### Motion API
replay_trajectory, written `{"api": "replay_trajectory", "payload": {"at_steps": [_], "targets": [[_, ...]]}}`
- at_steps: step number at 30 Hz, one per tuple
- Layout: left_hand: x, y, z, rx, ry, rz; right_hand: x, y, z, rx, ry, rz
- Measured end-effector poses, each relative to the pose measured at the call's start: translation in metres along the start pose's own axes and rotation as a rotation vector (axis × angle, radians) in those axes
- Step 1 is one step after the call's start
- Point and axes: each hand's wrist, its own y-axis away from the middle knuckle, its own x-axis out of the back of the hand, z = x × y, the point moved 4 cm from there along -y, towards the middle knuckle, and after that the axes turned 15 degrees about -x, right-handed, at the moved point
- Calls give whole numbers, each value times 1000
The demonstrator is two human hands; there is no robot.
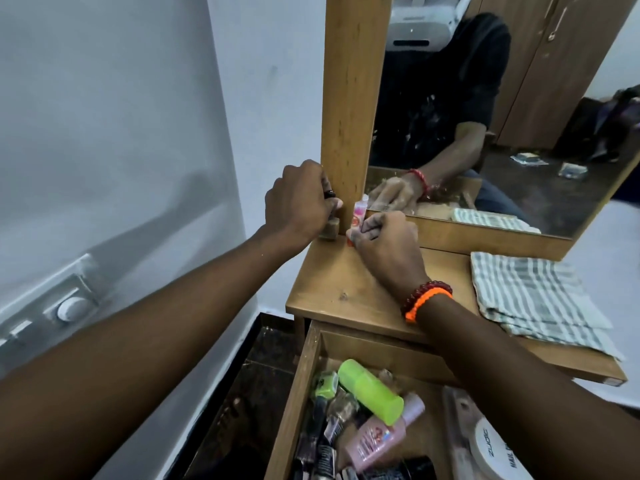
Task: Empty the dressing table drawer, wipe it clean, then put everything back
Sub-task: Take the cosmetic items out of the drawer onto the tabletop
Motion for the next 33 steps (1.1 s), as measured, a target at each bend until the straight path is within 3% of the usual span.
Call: {"api": "replay_trajectory", "payload": {"at_steps": [10, 15, 19, 23, 26, 30, 33], "targets": [[-10, 4, -8, 12, 23, 15, -10, -7, 5, 10, 76, 67], [-7, 10, -5, 33, 22, 12, -4, -3, 2, -4, 61, 20], [9, 20, 3, 67, 2, 14, 16, 13, 1, 13, 18, -19], [33, 71, 25, 37, 15, -3, 56, 54, 11, 72, 4, 72], [42, 132, 51, 8, 55, -131, 80, 102, 23, 90, -25, 40], [29, 200, 76, 13, 74, -372, 84, 156, 53, 91, 58, -147], [20, 225, 87, 36, -106, -553, 73, 177, 80, 11, 206, -261]]}}
